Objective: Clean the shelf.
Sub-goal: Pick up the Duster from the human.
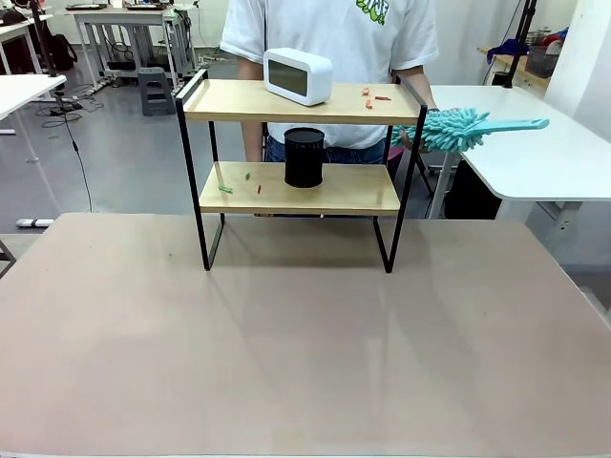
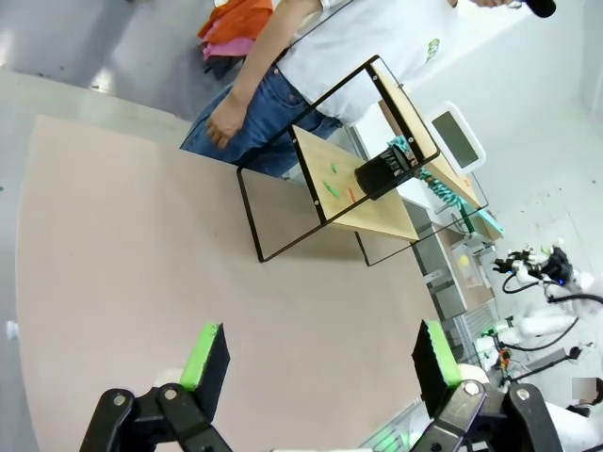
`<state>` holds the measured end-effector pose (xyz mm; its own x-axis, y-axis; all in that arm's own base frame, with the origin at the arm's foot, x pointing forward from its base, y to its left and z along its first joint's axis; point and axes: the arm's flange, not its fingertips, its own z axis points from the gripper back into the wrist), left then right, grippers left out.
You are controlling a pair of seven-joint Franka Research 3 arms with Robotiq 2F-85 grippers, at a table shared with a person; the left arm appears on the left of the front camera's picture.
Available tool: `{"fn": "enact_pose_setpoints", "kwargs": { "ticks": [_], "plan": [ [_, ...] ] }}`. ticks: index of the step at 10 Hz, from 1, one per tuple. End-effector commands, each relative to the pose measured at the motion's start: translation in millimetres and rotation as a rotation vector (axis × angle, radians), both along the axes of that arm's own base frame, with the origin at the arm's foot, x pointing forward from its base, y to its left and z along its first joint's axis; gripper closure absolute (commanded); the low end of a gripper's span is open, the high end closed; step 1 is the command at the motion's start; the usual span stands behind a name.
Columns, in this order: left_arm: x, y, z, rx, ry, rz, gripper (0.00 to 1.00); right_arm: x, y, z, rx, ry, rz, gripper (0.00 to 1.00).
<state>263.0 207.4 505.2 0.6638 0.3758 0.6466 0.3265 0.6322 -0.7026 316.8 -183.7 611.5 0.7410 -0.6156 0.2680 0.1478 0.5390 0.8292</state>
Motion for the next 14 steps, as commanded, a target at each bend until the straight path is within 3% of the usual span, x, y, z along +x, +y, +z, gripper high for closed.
{"fn": "enact_pose_setpoints", "kwargs": {
  "ticks": [1,4,7,9,13,14],
  "plan": [
    [2,0,1,0.003,-0.031,-0.007,0.00,64,27,4,-0.026,0.119,0.005,0.00],
    [2,0,1,0.003,-0.031,-0.007,0.00,161,84,-10,0.000,0.259,0.025,0.00],
    [2,0,1,0.003,-0.031,-0.007,0.00,222,124,-47,0.097,0.399,0.160,0.00],
    [2,0,1,0.003,-0.031,-0.007,0.00,230,126,-63,0.144,0.419,0.251,0.00],
    [2,0,1,0.003,-0.031,-0.007,0.00,228,122,-69,0.180,0.391,0.282,0.00],
    [2,0,1,0.003,-0.031,-0.007,0.00,227,121,-71,0.171,0.381,0.285,0.45]
  ]
}}
